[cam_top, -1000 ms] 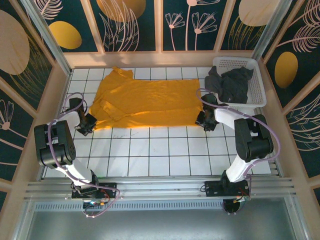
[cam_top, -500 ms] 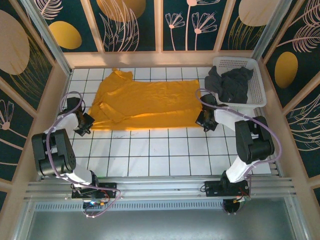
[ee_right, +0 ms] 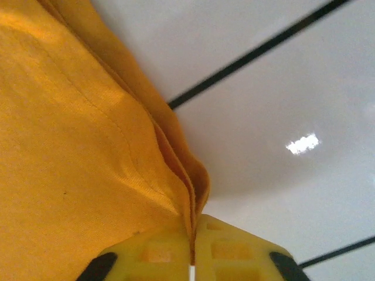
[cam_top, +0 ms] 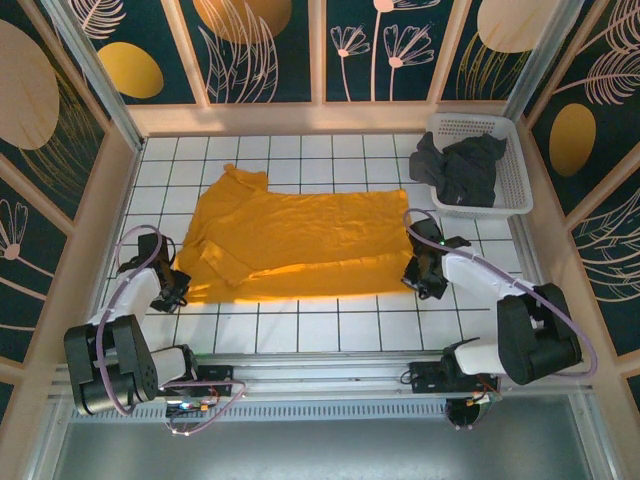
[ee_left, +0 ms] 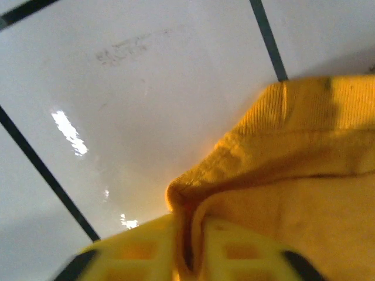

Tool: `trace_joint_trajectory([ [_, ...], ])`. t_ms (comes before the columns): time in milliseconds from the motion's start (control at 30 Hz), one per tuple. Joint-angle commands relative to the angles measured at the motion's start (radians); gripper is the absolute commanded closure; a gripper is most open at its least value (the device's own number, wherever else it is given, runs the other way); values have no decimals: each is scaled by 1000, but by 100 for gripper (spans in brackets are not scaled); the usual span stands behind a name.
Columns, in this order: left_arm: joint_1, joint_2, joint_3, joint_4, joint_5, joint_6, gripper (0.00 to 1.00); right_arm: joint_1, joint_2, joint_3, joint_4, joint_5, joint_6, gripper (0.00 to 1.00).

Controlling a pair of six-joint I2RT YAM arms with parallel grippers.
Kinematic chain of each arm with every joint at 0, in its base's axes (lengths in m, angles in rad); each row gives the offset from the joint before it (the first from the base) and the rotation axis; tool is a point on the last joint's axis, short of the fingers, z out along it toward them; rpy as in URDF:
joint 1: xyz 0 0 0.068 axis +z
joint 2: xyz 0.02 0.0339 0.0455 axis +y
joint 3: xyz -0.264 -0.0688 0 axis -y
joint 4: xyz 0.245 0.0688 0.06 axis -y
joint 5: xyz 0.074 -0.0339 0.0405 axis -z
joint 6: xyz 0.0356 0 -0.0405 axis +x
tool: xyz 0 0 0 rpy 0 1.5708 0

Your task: Fold and stack the t-shirts

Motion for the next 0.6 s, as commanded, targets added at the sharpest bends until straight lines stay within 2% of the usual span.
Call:
trace_joint_trajectory([
  [0,7,-22,62,-61,-54,-45,50,0,-13,19,-55,6,4,70],
  [67,6,-16,115,-86,-75,-42,41,2,-19,61,-62,20,0,61],
  [167,-3,-3,183,-94,-69,-23,38,22,-38,126,-32,22,-24,55],
  [233,-26,0,221,-102,-40,-24,38,44,-42,159,19,-22,-67,54],
  [333,-87,-16,233,-78,66,-63,39,89,-33,182,170,-210,-164,54],
  [433,-190,-2,187,-57,197,-145,40,134,14,200,288,-391,-216,54],
  [567,-312,-50,91,-20,242,-273,41,179,85,235,384,-537,-241,52],
])
